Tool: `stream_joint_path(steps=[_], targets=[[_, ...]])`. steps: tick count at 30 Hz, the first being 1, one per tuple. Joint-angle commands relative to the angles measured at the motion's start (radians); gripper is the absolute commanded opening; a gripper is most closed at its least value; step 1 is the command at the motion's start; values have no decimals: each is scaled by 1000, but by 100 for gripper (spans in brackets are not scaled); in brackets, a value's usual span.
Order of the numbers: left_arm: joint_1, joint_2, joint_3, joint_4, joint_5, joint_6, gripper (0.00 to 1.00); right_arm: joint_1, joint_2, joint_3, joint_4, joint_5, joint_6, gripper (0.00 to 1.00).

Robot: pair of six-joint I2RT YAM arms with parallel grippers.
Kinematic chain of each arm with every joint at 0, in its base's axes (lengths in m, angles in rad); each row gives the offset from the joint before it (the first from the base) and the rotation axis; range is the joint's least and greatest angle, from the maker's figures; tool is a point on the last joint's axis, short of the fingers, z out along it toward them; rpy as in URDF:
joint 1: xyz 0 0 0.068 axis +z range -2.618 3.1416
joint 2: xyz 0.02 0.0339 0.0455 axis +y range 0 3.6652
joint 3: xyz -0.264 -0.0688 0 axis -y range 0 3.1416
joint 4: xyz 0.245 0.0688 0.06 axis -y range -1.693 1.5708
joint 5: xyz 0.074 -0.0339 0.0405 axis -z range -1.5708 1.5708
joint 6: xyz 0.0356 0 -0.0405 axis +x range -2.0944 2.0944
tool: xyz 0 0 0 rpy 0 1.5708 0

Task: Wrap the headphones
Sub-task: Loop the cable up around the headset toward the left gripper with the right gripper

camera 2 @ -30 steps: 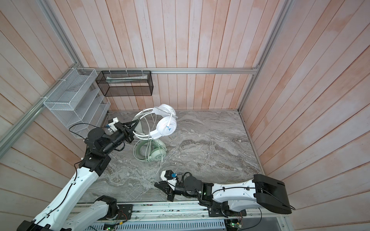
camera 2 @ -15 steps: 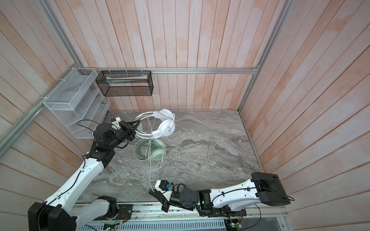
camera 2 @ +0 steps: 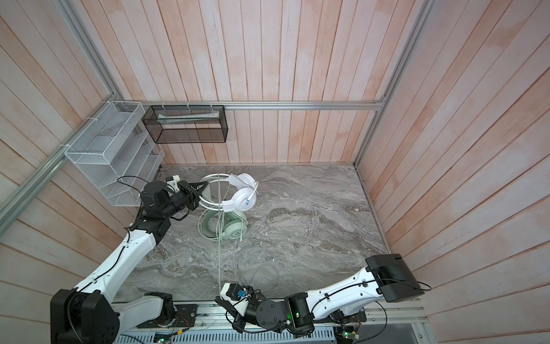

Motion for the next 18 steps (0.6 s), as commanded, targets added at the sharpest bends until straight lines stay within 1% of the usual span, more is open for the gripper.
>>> stream_joint_path(steps=[1, 4, 7, 10, 12, 15, 18], targets=[[23, 7, 38, 124, -18, 20, 0, 43, 12, 20, -19, -19, 15, 0], [23, 0, 37, 106, -17, 34, 0, 44, -9, 5, -13, -4, 6, 0], [22, -14, 34, 98, -12, 49, 0, 37, -6, 14, -57, 24, -7, 0], [16, -39, 27, 78, -16, 82, 0, 8, 10, 44, -89, -33, -9, 0], [3, -54, 32, 38, -34, 130, 0, -2, 26, 102, -162, -75, -38, 0], [-22, -77, 56, -44, -63, 242, 0, -5, 24, 218, -305, -112, -111, 0], [-62, -113, 87, -159, -145, 423, 0, -17, -19, 318, -469, -121, -182, 0]])
